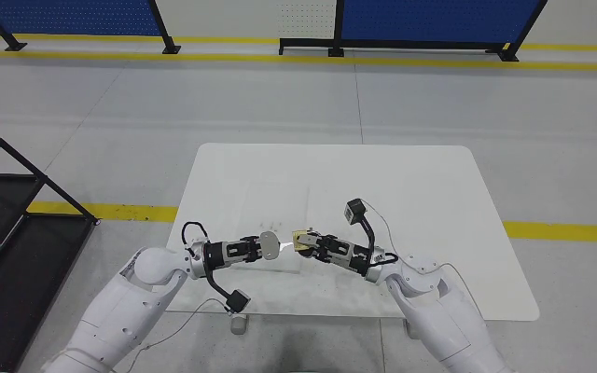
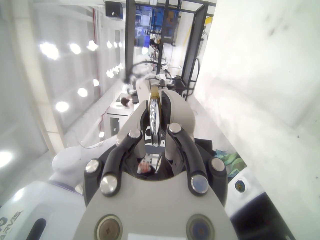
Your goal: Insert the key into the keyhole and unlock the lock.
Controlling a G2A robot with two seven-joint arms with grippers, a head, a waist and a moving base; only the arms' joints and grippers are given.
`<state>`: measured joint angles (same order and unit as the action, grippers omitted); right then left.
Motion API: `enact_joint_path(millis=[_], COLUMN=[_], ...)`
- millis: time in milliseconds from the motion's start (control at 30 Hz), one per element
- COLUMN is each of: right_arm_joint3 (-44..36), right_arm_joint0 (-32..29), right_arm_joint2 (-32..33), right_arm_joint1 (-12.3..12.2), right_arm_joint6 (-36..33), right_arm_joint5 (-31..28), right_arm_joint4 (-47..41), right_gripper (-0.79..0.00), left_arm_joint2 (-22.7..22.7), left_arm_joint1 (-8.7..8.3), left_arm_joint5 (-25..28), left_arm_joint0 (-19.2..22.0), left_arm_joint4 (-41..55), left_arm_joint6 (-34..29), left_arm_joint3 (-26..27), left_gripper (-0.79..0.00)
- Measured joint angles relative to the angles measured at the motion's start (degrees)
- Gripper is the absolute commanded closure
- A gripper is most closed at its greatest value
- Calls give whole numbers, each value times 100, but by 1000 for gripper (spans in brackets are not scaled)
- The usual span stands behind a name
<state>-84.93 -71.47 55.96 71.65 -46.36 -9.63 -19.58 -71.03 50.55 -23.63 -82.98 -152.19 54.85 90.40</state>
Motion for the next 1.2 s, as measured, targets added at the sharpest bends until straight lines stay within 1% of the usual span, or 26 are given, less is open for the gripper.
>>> enact_joint_path(millis=[1200], right_arm_joint3=[0], right_arm_joint0=[0], right_arm_joint2=[0], right_arm_joint1=[0], right_arm_joint6=[0], right_arm_joint5=[0], right_arm_joint4=[0], right_gripper=[0], left_arm_joint2=[87], left_arm_joint1=[41], left_arm_joint5=[82], left_arm_joint0=[115], left_arm_joint4=[-44], left_arm_joint6=[-4], left_arm_joint3=[9], left_gripper=[0])
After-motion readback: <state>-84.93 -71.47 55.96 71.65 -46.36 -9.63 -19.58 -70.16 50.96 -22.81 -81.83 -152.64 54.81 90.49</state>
